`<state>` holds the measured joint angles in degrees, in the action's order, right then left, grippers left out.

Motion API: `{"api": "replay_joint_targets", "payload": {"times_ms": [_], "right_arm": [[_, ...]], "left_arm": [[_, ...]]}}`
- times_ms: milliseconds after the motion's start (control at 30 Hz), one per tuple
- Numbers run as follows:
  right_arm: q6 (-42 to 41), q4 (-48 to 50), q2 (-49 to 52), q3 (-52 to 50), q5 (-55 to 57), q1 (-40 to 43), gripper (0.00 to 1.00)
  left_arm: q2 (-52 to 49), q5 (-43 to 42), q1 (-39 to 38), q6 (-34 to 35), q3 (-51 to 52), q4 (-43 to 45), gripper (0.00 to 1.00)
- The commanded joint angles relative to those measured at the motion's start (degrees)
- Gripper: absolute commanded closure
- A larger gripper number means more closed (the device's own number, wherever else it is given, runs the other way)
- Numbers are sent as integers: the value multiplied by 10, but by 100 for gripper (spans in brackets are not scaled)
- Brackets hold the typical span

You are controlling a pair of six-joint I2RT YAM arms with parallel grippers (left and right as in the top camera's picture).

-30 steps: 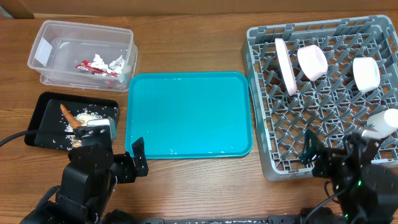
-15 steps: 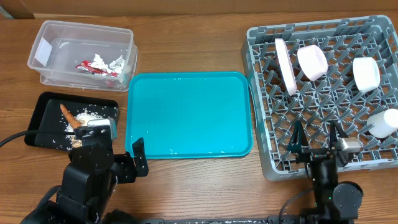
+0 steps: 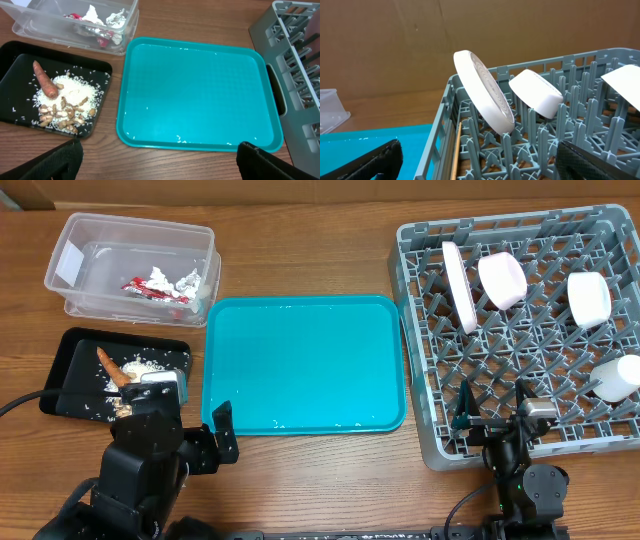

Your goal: Sort waste into correct bins and load items into the dishwasher

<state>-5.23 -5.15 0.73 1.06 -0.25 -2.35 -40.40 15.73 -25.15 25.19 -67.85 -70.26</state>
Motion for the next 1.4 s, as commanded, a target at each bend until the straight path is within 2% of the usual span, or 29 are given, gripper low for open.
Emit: {"api": "replay_joint_targets", "payload": {"times_ms": [0,767,900,1100,1367], "right_arm": [[6,3,-6,-6,-7,-4,0],[6,3,-6,-6,-7,-4,0],[6,3,-6,-6,-7,-4,0],[6,3,-6,-6,-7,-4,0],[6,3,-6,-6,-7,-4,0]], "left_arm": [[0,10,-4,7,-2,2,0],[1,11,-2,5,-2,-10,0],[11,25,48,1,24,1,0],[108,-38,128,-70,216,195,0],[250,-97,188,-70,481,461,0]]}}
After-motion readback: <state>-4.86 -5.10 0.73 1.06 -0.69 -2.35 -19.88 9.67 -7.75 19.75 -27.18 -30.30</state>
